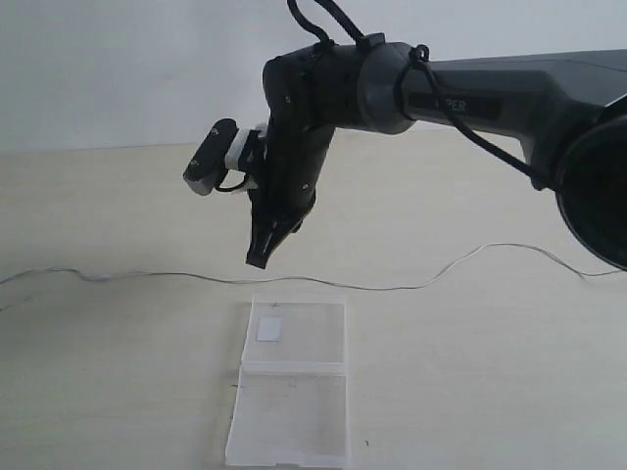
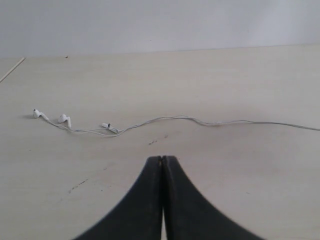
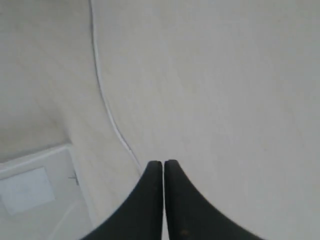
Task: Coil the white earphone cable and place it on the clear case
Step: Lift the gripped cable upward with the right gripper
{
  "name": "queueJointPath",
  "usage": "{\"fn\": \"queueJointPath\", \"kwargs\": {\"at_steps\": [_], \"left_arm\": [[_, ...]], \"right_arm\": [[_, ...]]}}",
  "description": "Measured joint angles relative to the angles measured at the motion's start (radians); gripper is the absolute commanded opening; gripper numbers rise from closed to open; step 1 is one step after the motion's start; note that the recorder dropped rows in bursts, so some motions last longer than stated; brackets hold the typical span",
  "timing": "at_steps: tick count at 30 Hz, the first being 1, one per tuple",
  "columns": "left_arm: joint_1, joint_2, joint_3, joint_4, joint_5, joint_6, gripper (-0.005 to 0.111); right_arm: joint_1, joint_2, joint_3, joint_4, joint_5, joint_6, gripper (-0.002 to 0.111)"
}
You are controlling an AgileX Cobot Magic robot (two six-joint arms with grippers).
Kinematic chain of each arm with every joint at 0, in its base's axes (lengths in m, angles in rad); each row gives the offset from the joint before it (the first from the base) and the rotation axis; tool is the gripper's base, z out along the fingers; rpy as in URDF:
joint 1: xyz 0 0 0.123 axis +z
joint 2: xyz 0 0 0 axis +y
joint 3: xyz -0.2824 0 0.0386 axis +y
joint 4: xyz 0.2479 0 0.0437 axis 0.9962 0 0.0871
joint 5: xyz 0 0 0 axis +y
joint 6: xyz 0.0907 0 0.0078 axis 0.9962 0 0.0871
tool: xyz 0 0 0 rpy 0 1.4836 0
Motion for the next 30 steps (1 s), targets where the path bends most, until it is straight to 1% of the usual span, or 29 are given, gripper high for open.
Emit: {"fn": "queueJointPath", "kwargs": {"at_steps": [3,5,7,21,23,24,26,29,30], "left_arm": [[0.000,0.000,0.000,0.000,0.000,0.000,0.000],[0.000,0.000,0.000,0.000,0.000,0.000,0.000],[0.000,0.000,0.000,0.000,0.000,0.000,0.000],[0.000,0.000,0.000,0.000,0.000,0.000,0.000],[0.000,0.000,0.000,0.000,0.000,0.000,0.000],[0.000,0.000,0.000,0.000,0.000,0.000,0.000],[0.000,0.000,0.000,0.000,0.000,0.000,0.000],[0.000,0.000,0.000,0.000,0.000,0.000,0.000],[0.000,0.000,0.000,0.000,0.000,0.000,0.000]], "right_arm": [[0.000,0.028,0.000,0.106,-0.023,-0.044,0.040],[0.000,0.047,0.000,0.137,-0.037,-0.049,0.047],[0.000,0.067,0.000,0.146,-0.044,-0.045,0.049],[0.000,0.128,0.000,0.184,-0.098,-0.012,0.048],[0.000,0.129,0.000,0.186,-0.103,-0.003,0.044],[0.000,0.130,0.000,0.186,-0.103,0.004,0.040],[0.000,0.132,0.000,0.191,-0.103,0.014,0.027],[0.000,0.132,0.000,0.192,-0.105,0.022,0.002],[0.000,0.132,0.000,0.192,-0.105,0.022,0.000]]}}
